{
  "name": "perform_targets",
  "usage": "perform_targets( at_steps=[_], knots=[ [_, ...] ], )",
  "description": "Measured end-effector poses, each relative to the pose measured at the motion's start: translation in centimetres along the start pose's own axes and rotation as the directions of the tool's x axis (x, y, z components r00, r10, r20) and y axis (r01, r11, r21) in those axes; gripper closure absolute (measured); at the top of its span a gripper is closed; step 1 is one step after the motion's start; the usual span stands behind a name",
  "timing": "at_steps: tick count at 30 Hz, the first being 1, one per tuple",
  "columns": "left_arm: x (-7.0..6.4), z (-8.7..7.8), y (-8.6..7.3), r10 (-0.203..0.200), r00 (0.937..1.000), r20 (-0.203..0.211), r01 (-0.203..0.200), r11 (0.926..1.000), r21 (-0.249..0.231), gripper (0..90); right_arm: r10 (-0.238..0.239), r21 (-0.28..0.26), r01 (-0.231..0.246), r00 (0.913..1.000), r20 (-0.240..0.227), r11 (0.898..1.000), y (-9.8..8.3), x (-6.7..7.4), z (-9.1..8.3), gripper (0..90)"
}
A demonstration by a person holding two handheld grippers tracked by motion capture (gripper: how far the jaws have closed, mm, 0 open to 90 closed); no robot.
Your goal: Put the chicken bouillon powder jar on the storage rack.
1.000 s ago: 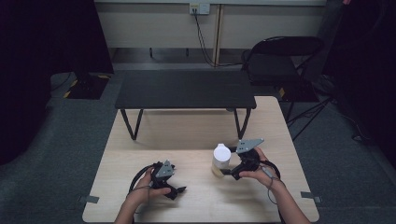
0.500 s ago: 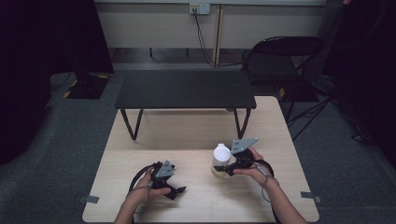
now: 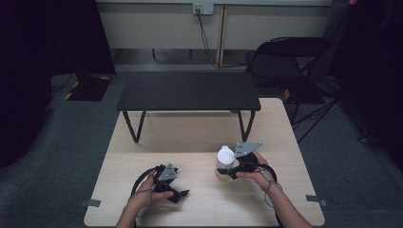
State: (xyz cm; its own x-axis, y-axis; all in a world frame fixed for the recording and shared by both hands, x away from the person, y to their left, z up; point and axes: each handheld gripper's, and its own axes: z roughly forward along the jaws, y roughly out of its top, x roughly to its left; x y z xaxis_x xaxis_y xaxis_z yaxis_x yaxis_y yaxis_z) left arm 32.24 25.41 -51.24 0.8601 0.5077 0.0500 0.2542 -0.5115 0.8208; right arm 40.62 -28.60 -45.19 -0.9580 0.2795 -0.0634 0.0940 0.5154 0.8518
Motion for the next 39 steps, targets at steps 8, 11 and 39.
perform_targets(
  at_steps=[8,11,39],
  knots=[
    [0.0,0.0,0.0,0.000,1.0000,0.001,0.000,1.0000,-0.001,0.0,-0.001,-0.015,0.002,0.9997,0.024,1.000,1.6,0.3,-1.3,30.6],
    [0.0,0.0,0.0,0.000,1.0000,0.001,0.000,1.0000,-0.001,0.0,-0.005,-0.016,0.006,0.9995,0.030,1.000,2.7,0.5,-1.9,30.6],
    [0.0,0.0,0.0,0.000,1.0000,0.000,0.000,1.0000,-0.001,0.0,0.064,-0.055,-0.056,0.9835,0.169,0.997,20.6,-2.4,-6.8,30.6]
  ],
)
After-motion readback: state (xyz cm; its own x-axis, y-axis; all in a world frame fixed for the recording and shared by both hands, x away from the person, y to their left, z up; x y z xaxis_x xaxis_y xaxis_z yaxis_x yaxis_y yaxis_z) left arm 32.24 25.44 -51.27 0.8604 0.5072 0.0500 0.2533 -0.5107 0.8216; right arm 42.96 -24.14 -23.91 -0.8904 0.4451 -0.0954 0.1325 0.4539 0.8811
